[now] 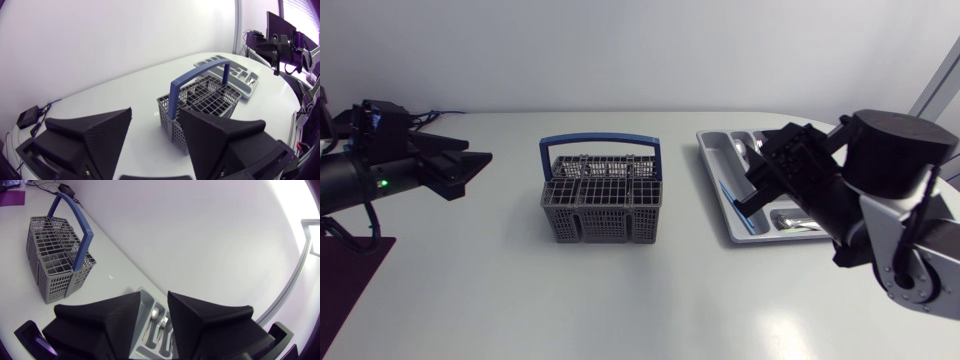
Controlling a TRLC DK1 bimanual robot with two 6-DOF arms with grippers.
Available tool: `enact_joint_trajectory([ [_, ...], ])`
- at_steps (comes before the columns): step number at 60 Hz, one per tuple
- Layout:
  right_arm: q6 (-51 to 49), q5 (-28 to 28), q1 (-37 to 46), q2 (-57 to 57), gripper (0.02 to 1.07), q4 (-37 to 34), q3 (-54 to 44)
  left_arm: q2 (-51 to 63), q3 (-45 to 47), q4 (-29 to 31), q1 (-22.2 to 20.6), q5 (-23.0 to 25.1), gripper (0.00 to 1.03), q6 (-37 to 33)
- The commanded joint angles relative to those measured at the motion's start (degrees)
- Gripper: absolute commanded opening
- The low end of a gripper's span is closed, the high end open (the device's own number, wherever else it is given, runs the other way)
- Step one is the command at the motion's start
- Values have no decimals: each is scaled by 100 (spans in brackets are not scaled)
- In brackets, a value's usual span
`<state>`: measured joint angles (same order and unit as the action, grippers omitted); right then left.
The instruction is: Unload the cutlery basket into the drawer organizer.
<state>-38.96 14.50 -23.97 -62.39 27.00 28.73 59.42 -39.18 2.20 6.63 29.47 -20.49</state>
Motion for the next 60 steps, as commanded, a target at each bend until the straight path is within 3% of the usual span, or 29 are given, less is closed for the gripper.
enact_joint_trajectory([
  [1,29,132,-3,509,88,-178,-245,-493,270,-123,5,-117,93,318],
  [3,20,149,24,711,102,-292,-298,-642,323,-132,5,-144,98,370],
  [4,29,158,32,851,103,-345,-342,-765,367,-141,22,-152,99,432],
  [18,196,264,454,2284,103,-1171,-597,-1864,763,-299,339,-161,99,915],
  [38,829,220,1395,4121,103,-2700,-755,-3288,1228,202,717,-416,99,1065],
  [60,1013,202,1544,5835,103,-3861,-1063,-4456,1773,141,1138,-469,99,1293],
])
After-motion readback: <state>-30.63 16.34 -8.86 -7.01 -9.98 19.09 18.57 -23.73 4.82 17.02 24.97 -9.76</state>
